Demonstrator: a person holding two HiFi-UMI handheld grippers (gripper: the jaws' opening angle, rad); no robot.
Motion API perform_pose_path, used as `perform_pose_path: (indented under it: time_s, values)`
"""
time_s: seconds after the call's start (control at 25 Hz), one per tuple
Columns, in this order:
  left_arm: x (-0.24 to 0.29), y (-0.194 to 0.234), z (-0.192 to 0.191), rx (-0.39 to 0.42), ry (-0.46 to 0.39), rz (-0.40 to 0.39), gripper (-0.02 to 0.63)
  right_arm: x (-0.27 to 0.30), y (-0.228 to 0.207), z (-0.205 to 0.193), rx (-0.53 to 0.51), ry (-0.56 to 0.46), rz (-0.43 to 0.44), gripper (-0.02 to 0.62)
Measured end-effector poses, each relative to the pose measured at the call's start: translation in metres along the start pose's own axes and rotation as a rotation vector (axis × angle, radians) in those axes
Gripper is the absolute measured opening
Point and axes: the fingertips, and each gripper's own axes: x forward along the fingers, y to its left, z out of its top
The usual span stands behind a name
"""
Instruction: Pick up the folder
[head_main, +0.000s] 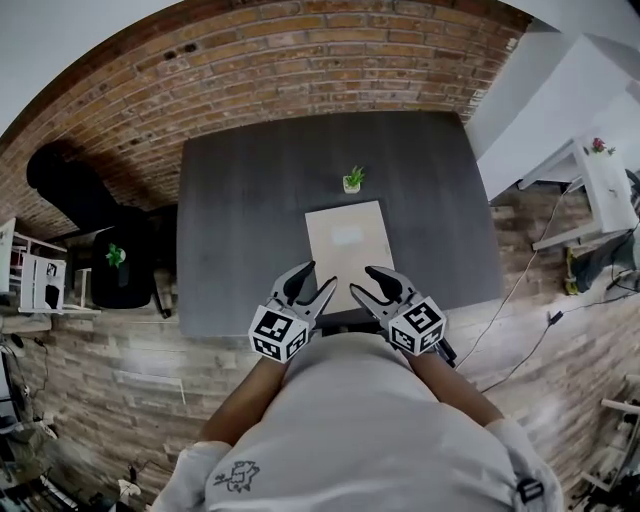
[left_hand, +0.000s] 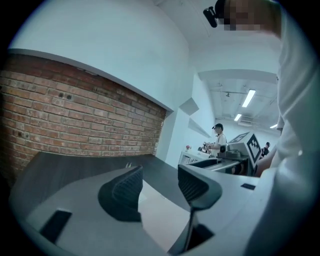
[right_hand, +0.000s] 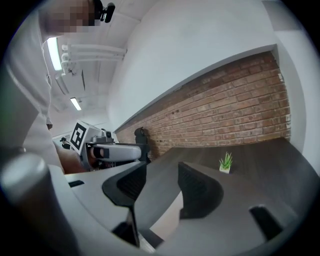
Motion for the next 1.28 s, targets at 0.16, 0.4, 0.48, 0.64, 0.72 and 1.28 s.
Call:
perform_pose_path:
  time_s: [0.16, 0.4, 0.48, 0.64, 0.72, 1.28]
  values:
    - [0.004, 0.018, -0.014, -0.017, 0.049, 0.033, 0.219, 0.007, -0.015, -0.020, 0.035, 0.059, -0.002, 0.209]
    - [0.018, 0.026, -0.046, -0.074, 0.129, 0.022, 0.219, 0.016, -0.045, -0.046, 0.065, 0.141, -0.021, 0.213]
    - [0.025, 0.031, -0.064, -0.112, 0.187, 0.019, 0.219, 0.018, -0.058, -0.058, 0.073, 0.179, -0.023, 0.218]
    - [0.036, 0.044, -0.093, -0.168, 0.286, 0.047, 0.221, 0.018, -0.088, -0.081, 0.085, 0.243, -0.045, 0.222]
    - [0.039, 0.048, -0.105, -0.198, 0.318, 0.060, 0.221, 0.016, -0.103, -0.091, 0.092, 0.269, -0.066, 0.222]
    - [0.061, 0.085, -0.184, -0.351, 0.482, 0.123, 0.239, 0.017, -0.194, -0.154, 0.233, 0.450, -0.143, 0.253]
